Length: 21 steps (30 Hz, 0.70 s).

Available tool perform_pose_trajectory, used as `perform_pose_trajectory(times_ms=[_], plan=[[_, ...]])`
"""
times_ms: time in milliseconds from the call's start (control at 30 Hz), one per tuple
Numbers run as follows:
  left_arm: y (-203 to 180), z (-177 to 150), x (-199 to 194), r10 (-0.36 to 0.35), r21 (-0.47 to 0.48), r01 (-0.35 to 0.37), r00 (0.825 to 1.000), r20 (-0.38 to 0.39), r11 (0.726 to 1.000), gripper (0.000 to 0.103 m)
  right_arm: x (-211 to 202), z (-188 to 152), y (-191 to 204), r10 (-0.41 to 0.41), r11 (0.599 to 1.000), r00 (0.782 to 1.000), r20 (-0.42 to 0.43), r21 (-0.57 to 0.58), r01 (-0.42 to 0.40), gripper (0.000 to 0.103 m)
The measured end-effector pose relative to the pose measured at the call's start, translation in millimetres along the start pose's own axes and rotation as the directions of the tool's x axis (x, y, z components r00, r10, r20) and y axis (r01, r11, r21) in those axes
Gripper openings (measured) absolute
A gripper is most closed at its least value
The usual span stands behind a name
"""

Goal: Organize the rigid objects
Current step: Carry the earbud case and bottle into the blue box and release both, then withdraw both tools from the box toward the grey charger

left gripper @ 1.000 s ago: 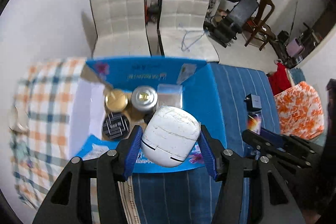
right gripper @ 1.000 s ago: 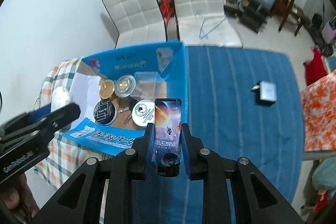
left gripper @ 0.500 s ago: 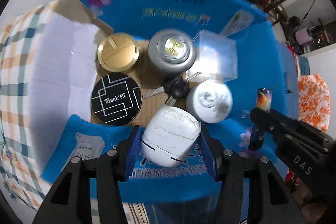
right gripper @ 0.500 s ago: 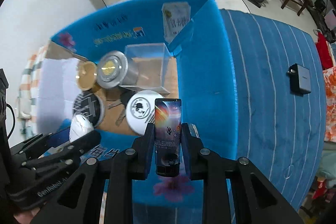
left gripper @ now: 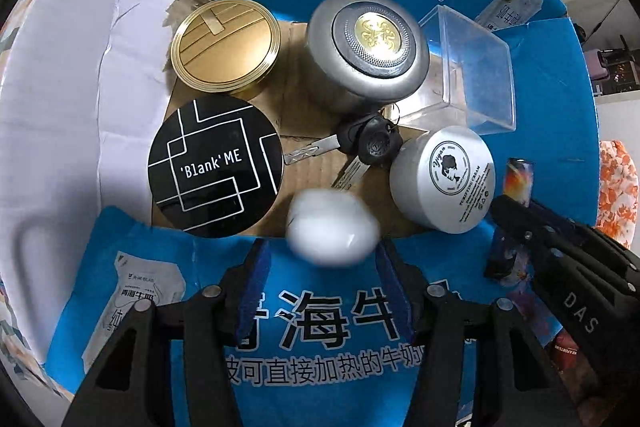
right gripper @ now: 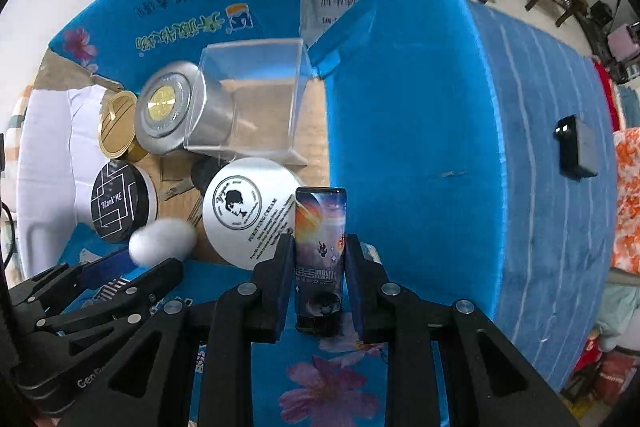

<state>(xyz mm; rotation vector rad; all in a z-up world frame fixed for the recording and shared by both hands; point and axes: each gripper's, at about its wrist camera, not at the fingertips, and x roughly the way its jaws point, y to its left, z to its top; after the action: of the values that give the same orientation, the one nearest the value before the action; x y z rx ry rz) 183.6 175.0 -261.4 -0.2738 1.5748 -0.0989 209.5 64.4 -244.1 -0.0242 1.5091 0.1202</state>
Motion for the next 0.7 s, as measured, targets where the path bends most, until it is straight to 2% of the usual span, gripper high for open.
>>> perform_pose_trajectory(times_ms=[33,133,200,267,333,400,467,533,567,600,700], plan=[[0.9,-0.5,-0.2,0.001,-0.005,-0.001,1.0,-0.002,1.0,0.064,1.3,0.4,-1.1,0.003,1.0,1.0,0.001,0.003,-0.003,0.027],[12.1,-3.0,1.4,-0.003,-0.02,0.003,1.0,0.001,1.0,0.065,1.9,-0.5,-2.6,0.011,1.0,1.0,0.001,0.001,-0.011,0.027],[14.1,-6.2,-3.3,0.01,-0.021,-0.01,1.0,0.007,1.0,0.073,-0.8,-3.0,-5.5,0.012,1.0,1.0,0.0,0.001,-0.012,0.028],[15.3,-9.1,-9.8,0.009,-0.03,-0.008,1.0,0.025,1.0,0.087,-5.4,-5.0,-5.3,0.009,1.0,1.0,0.004,-0.002,-0.008,0.031],[18.9,-12.8,-17.9,0.011,-0.039,-0.01,0.999,0.044,0.999,0.089,-13.3,-8.7,-6.4,0.008,1.0,1.0,0.012,-0.005,-0.008,0.035],[21.5,-16.5,-24.8,0.028,-0.041,-0.026,0.998,0.058,0.999,0.09,-19.6,-10.9,-4.2,0.004,1.0,1.0,0.027,-0.008,-0.004,0.044],[23.8,-19.8,-31.2,0.033,-0.038,-0.03,0.997,0.075,0.999,0.103,-24.2,-14.1,-3.7,-0.001,1.0,0.999,0.041,-0.008,0.001,0.048],[26.0,-24.1,-38.9,0.046,-0.031,-0.043,0.993,0.107,0.999,0.103,-29.0,-17.5,-4.6,-0.011,1.0,0.998,0.058,-0.007,0.012,0.056],[26.7,-25.9,-42.6,0.068,-0.026,-0.065,0.991,0.117,0.998,0.103,-30.4,-18.6,-4.8,-0.017,1.0,0.998,0.059,-0.006,0.017,0.067],[27.1,-27.3,-45.6,0.08,-0.023,-0.078,0.989,0.125,0.997,0.103,-32.1,-20.4,-5.7,-0.003,1.0,0.998,0.062,-0.004,0.004,0.071],[27.0,-31.6,-60.9,0.092,-0.02,-0.09,0.984,0.153,0.996,0.103,-39.1,-25.8,-5.8,-0.009,1.0,0.998,0.07,-0.01,0.01,0.078]])
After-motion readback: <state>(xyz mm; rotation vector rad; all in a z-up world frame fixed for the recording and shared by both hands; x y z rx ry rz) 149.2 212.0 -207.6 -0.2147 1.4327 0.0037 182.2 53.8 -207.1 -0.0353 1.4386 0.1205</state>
